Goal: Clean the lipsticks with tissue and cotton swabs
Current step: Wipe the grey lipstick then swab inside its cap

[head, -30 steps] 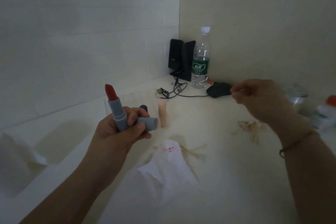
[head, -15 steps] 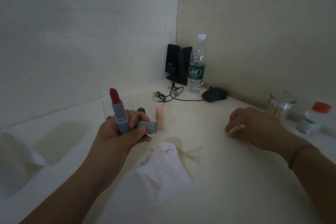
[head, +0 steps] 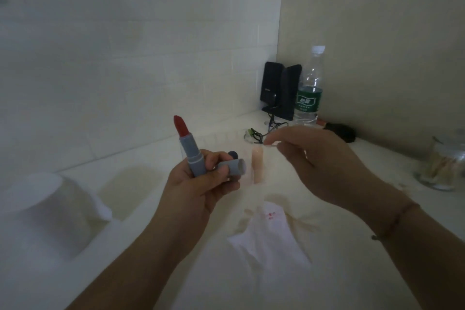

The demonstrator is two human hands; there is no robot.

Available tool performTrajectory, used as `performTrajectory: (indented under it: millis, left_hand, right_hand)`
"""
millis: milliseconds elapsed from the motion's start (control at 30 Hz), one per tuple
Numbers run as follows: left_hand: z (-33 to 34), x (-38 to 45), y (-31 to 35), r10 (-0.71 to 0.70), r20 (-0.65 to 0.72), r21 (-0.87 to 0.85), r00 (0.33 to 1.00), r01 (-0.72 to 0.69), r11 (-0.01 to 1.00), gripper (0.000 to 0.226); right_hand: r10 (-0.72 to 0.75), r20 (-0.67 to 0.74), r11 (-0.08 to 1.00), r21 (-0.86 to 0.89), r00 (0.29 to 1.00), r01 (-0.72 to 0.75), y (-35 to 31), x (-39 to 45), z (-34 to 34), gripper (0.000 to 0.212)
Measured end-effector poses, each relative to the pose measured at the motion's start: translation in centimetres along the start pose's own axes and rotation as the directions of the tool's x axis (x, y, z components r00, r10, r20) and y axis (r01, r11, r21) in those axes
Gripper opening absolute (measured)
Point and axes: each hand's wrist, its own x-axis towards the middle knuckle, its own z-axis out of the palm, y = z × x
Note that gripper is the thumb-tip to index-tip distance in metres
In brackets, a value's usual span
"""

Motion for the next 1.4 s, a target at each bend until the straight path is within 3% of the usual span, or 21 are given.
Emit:
performTrajectory:
  millis: [133, 233, 433, 700, 800, 933, 1000, 1200, 1267, 1400]
  left_hand:
    - [0.0, 0.1, 0.1, 0.015, -0.040, -0.048, 0.999, -0.017, 0.999, 0.014]
    - [0.0, 0.1, 0.0, 0.042, -0.040, 0.041, 0.998, -0.040, 0.998, 0.017]
    - [-0.1, 0.0, -0.5, 0.089, 0.026, 0.182, 0.996, -0.092, 0.979, 0.030]
    - [-0.5, -0.1, -1.0, 0.181, 0.086, 0.297, 0.980, -0.199, 0.934, 0.009]
    - [-0.5, -0.1, -1.1, 0.177, 0.099, 0.294, 0.979, -0.198, 0.935, 0.021]
    - [-0.7, -0.1, -1.4, 0.175, 0.106, 0.297, 0.979, -0.199, 0.934, 0.013]
    - [-0.7, -0.1, -1.5, 0.177, 0.098, 0.300, 0.979, -0.199, 0.933, 0.021]
    - [-0.6, -0.3, -1.6, 0.174, 0.094, 0.349, 0.980, -0.197, 0.916, 0.018]
    - [-0.4, -0.3, -1.5, 0.160, 0.099, 0.343, 0.982, -0.184, 0.921, 0.011]
    - [-0.4, -0.3, -1.2, 0.149, 0.089, 0.322, 0.985, -0.170, 0.931, 0.019]
  right_hand:
    - [-0.078, -0.049, 0.983, 0.161, 0.996, 0.085, -1.6, -1.2, 1.2, 0.025]
    - [-0.096, -0.094, 0.964, 0.241, 0.991, 0.116, -2.7, -2.7, 1.3, 0.020]
    - [-0.007, -0.063, 0.957, 0.290, 0.998, 0.025, -2.8, -3.2, 1.9, 0.012]
    - [0.042, -0.105, 0.946, 0.323, 0.994, -0.006, -3.2, -3.2, 2.1, 0.008]
    - [0.041, -0.098, 0.966, 0.258, 0.994, -0.015, -3.3, -3.3, 2.1, 0.008]
    - [0.046, -0.089, 0.987, 0.160, 0.995, -0.032, -3.9, -3.4, 1.9, 0.010]
    - [0.042, -0.089, 0.984, 0.179, 0.995, -0.026, -4.3, -3.6, 2.1, 0.014]
    - [0.013, -0.050, 0.975, 0.221, 0.999, -0.002, -4.2, -3.8, 2.3, 0.016]
    - [0.025, -0.080, 0.986, 0.166, 0.996, -0.011, -4.0, -3.6, 2.3, 0.012]
    - [-0.028, -0.136, 0.999, 0.023, 0.990, 0.031, -4.4, -3.7, 2.7, 0.009]
